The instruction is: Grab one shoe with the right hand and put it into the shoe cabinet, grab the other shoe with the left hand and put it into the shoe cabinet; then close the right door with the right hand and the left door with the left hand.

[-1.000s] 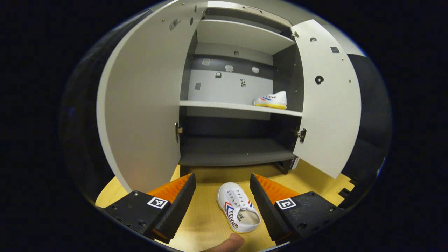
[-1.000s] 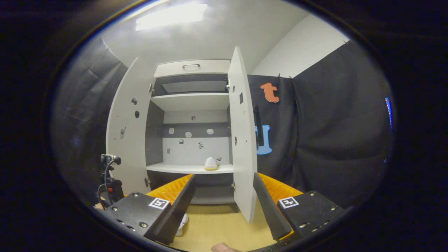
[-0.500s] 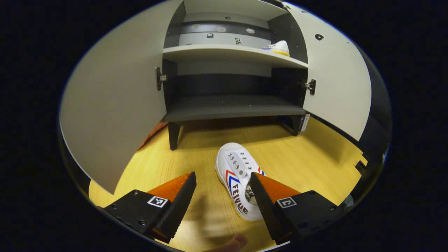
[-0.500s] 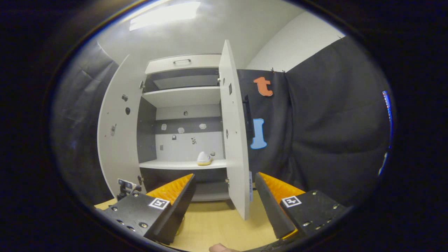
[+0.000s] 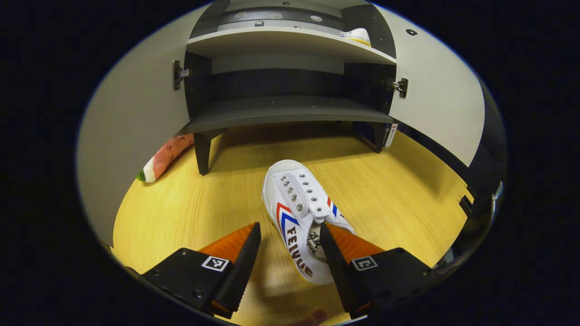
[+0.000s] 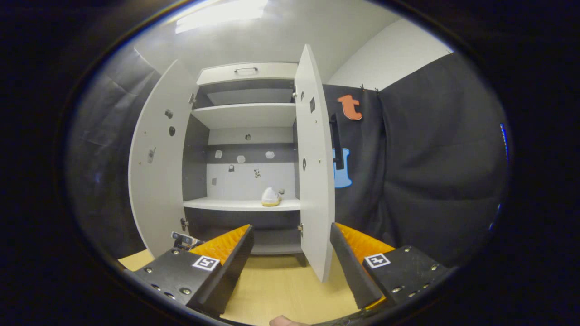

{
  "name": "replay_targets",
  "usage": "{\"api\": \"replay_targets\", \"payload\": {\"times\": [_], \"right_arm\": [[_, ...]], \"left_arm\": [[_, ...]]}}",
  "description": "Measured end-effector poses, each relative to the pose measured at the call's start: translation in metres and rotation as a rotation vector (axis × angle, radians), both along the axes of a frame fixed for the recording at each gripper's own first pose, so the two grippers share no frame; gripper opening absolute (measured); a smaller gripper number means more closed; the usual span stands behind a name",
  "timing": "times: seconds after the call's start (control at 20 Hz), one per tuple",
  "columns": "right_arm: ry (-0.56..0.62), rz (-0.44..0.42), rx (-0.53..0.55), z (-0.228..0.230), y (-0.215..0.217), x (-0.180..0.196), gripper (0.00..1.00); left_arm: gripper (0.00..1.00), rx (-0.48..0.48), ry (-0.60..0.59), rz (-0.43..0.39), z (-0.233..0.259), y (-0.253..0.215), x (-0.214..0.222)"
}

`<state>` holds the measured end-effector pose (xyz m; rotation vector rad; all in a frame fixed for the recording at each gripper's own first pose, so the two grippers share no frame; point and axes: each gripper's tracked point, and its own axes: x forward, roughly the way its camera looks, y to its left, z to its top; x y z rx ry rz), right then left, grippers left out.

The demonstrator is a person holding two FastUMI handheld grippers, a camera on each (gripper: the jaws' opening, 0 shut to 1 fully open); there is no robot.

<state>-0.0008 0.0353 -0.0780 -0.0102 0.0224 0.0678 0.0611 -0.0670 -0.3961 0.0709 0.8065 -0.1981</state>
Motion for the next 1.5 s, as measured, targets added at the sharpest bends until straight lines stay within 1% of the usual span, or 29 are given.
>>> {"api": "replay_targets", "payload": {"times": [0.05, 0.1, 0.25, 0.3, 0.35, 0.4, 0.45, 0.5, 0.55, 0.6, 0.65, 0.7, 0.8, 0.95, 1.0, 1.05, 1.1, 1.15, 1.25, 1.4, 1.5], "right_arm": [[0.002, -0.004, -0.002, -0.001, -0.001, 0.0, 0.98], [0.002, -0.007, -0.003, -0.001, -0.002, 0.0, 1.0], [0.0, -0.008, 0.009, -0.004, -0.003, 0.001, 1.0], [0.0, -0.005, 0.014, -0.006, -0.003, 0.002, 1.0], [0.006, -0.004, 0.015, -0.009, -0.003, 0.004, 1.0], [0.015, -0.006, 0.013, -0.013, -0.004, 0.007, 0.98], [0.023, -0.008, 0.011, -0.017, -0.005, 0.009, 0.98], [0.032, -0.011, 0.012, -0.02, -0.006, 0.011, 0.98], [0.041, -0.013, 0.012, -0.024, -0.006, 0.012, 1.0], [0.05, -0.015, 0.012, -0.026, -0.006, 0.013, 1.0], [0.057, -0.019, 0.011, -0.028, -0.007, 0.013, 1.0], [0.058, -0.018, 0.008, -0.029, -0.007, 0.012, 1.0], [0.06, -0.023, 0.004, -0.03, -0.009, 0.008, 1.0], [0.054, -0.038, 0.001, -0.028, -0.015, 0.0, 1.0], [0.052, -0.043, 0.001, -0.027, -0.018, -0.002, 1.0], [0.051, -0.045, 0.004, -0.027, -0.019, -0.004, 0.98], [0.048, -0.047, 0.008, -0.026, -0.02, -0.006, 1.0], [0.044, -0.052, 0.013, -0.025, -0.024, -0.008, 1.0], [0.037, -0.057, 0.022, -0.022, -0.028, -0.012, 1.0], [0.027, -0.06, 0.034, -0.019, -0.034, -0.02, 1.0], [0.022, -0.06, 0.043, -0.019, -0.038, -0.024, 1.0]], "left_arm": [[0.82, 0.006, 0.017, -0.001, -0.004, 0.001, 0.0], [0.76, 0.018, 0.03, 0.003, -0.008, 0.004, 0.001], [0.71, 0.004, 0.032, -0.006, -0.01, 0.004, 0.006], [0.68, -0.003, 0.03, -0.014, -0.01, 0.001, 0.007], [0.68, -0.018, 0.025, -0.035, -0.01, -0.004, 0.01], [0.6, -0.029, 0.04, -0.051, -0.013, -0.008, 0.01], [0.53, -0.019, 0.043, -0.044, -0.015, -0.005, 0.011], [0.41, -0.008, 0.043, -0.036, -0.017, -0.005, 0.014], [0.38, -0.002, 0.039, -0.035, -0.016, -0.003, 0.015], [0.36, 0.012, 0.028, -0.017, -0.017, 0.002, 0.018], [0.29, 0.025, 0.031, 0.0, -0.02, 0.008, 0.02], [0.15, 0.025, 0.02, 0.016, -0.019, 0.012, 0.025], [0.01, 0.007, 0.025, 0.026, -0.018, 0.01, 0.022], [0.01, 0.008, 0.007, 0.013, -0.006, 0.007, 0.015], [0.02, -0.004, -0.008, 0.01, 0.003, 0.003, 0.01], [0.01, -0.02, -0.027, 0.006, 0.013, -0.001, 0.006], [0.01, -0.036, -0.042, 0.0, 0.023, -0.005, 0.003], [0.01, -0.044, -0.055, -0.008, 0.032, -0.008, -0.001], [0.01, -0.043, -0.108, -0.019, 0.06, -0.013, -0.005], [0.0, -0.045, -0.231, -0.022, 0.113, -0.017, -0.002], [0.0, -0.068, -0.267, -0.014, 0.141, -0.021, -0.004]]}}
